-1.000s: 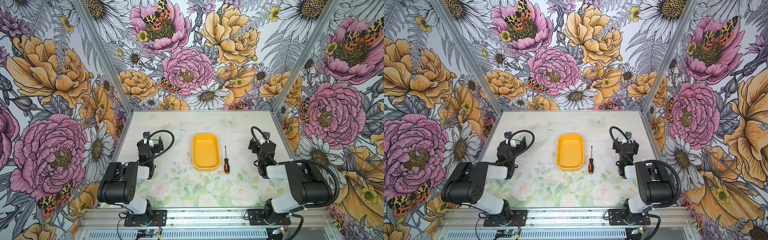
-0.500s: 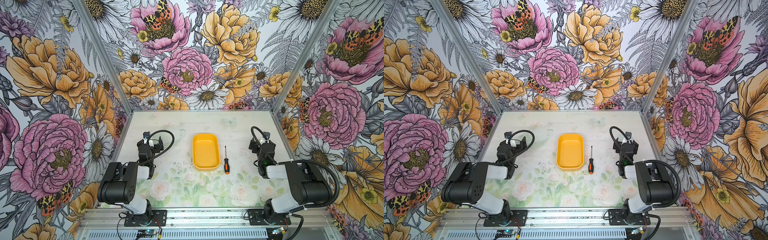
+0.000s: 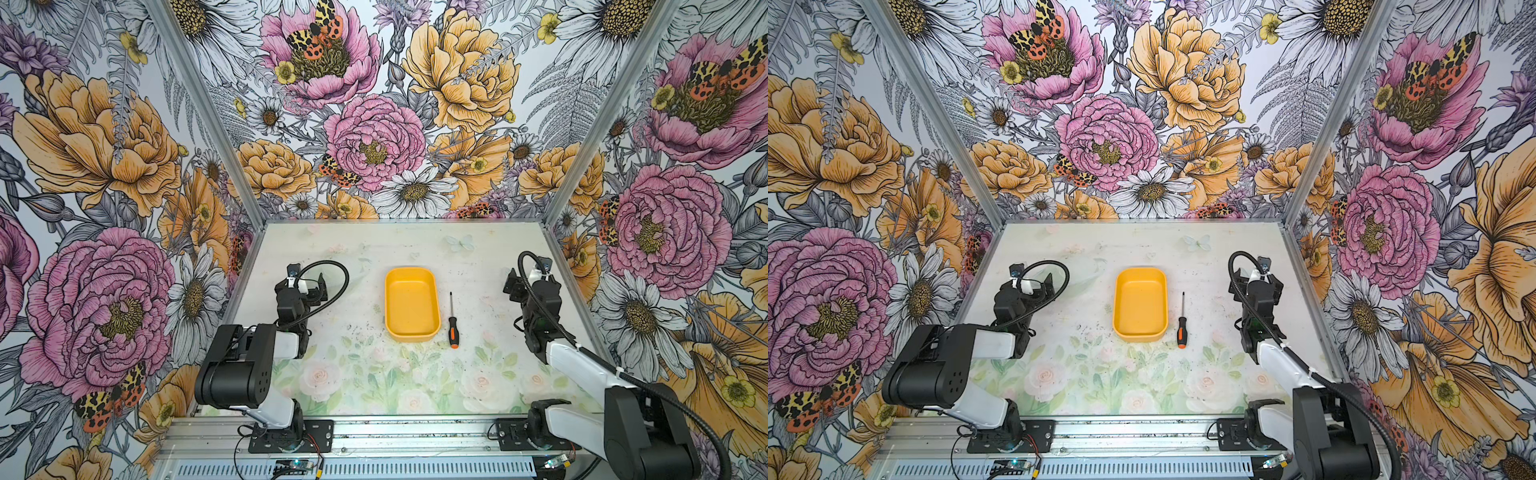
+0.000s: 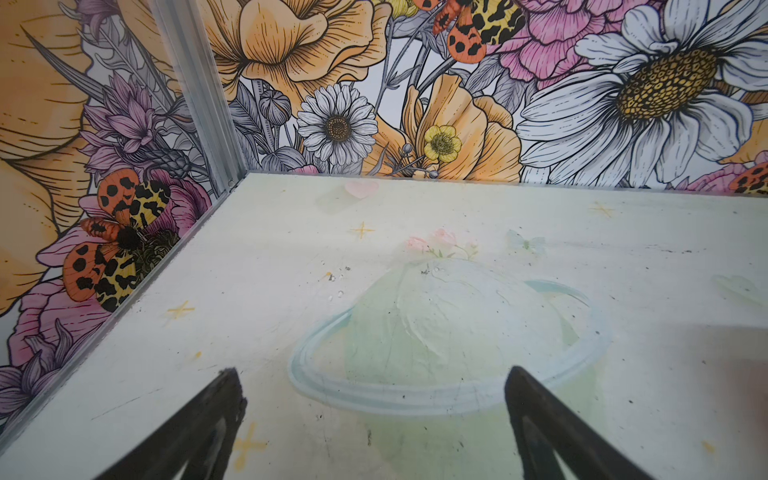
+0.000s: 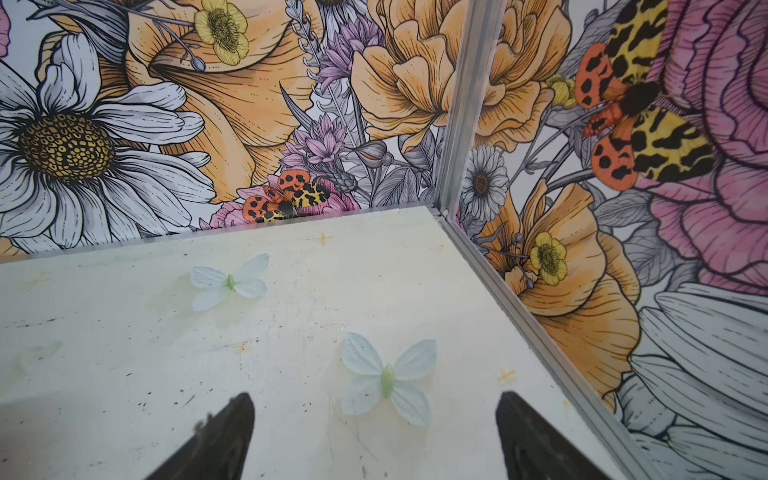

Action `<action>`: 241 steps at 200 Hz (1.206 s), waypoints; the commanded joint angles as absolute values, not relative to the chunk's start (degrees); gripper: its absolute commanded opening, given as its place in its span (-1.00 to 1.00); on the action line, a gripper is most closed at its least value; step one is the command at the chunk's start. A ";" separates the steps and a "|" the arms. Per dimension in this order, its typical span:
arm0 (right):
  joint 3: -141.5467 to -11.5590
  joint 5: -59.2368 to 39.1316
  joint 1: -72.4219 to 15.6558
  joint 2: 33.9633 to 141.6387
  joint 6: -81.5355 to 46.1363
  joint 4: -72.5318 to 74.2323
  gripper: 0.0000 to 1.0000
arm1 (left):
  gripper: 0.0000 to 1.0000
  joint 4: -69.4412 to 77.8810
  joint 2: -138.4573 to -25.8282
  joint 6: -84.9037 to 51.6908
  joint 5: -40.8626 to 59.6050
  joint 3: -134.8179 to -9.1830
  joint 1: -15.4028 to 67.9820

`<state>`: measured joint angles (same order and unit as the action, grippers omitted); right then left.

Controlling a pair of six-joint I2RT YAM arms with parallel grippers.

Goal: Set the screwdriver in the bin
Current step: 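Move the right gripper toward the screwdriver while the left arm lifts slightly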

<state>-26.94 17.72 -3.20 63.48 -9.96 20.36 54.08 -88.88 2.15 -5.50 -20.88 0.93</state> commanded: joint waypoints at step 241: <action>-31.50 11.90 -34.33 71.18 -38.25 -12.13 0.42 | 0.98 0.93 -64.10 -15.72 -0.49 -32.43 18.44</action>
<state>-27.81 8.69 -32.88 68.49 -36.91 -12.69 5.23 -65.10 -13.47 -3.33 -30.33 18.26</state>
